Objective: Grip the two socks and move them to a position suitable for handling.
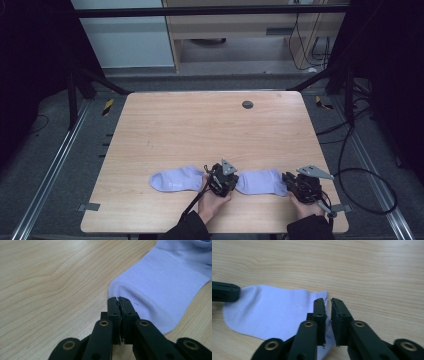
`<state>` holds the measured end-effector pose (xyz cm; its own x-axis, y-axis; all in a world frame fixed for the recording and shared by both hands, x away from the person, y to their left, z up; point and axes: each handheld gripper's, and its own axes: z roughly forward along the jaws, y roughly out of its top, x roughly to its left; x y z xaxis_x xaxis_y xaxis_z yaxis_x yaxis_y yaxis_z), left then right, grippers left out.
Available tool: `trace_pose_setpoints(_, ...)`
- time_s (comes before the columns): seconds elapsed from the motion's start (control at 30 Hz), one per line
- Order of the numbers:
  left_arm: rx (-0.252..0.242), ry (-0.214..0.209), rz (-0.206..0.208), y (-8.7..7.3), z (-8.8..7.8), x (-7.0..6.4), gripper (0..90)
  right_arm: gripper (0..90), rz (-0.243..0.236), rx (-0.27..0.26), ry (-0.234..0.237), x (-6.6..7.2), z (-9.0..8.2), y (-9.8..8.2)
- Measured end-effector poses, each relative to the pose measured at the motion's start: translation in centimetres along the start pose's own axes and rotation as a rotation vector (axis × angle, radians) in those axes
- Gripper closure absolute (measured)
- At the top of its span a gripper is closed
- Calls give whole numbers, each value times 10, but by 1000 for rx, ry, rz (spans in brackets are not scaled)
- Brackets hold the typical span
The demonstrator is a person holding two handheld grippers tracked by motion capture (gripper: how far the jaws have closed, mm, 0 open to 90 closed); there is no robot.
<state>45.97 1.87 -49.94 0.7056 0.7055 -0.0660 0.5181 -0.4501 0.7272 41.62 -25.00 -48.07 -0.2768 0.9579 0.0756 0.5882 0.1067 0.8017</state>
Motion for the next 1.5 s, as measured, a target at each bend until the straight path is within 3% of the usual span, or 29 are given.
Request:
trace_pose_setpoints(0.33,-65,-14,-18,5,-27,13,682,627,-12,-80,-5,-1,-6,2)
trace_pose_setpoints(0.43,-66,-29,-40,6,-34,20,645,605,-4,-76,15,0,-6,3)
trace_pose_setpoints(0.67,-73,-10,-38,4,-51,26,627,600,-15,-49,29,1,-3,3)
trace_pose_setpoints(0.8,-57,-39,-12,3,-43,16,632,603,-21,-14,27,-1,2,1)
trace_pose_setpoints(0.97,-21,-34,21,2,-22,6,659,621,-25,33,26,-4,7,-2)
trace_pose_setpoints(1.17,27,-35,15,0,-4,4,719,671,-29,96,34,-8,13,-5)
trace_pose_setpoints(1.23,31,-38,13,0,-2,3,803,739,-33,129,33,-9,18,-6)
trace_pose_setpoints(1.3,33,-44,18,1,-2,3,826,764,-30,139,39,-8,18,-6)
trace_pose_setpoints(1.37,36,-43,22,2,-3,2,879,846,-35,151,43,-8,19,-6)
trace_pose_setpoints(1.5,22,-64,23,3,-13,5,890,864,-25,121,65,-6,12,-1)
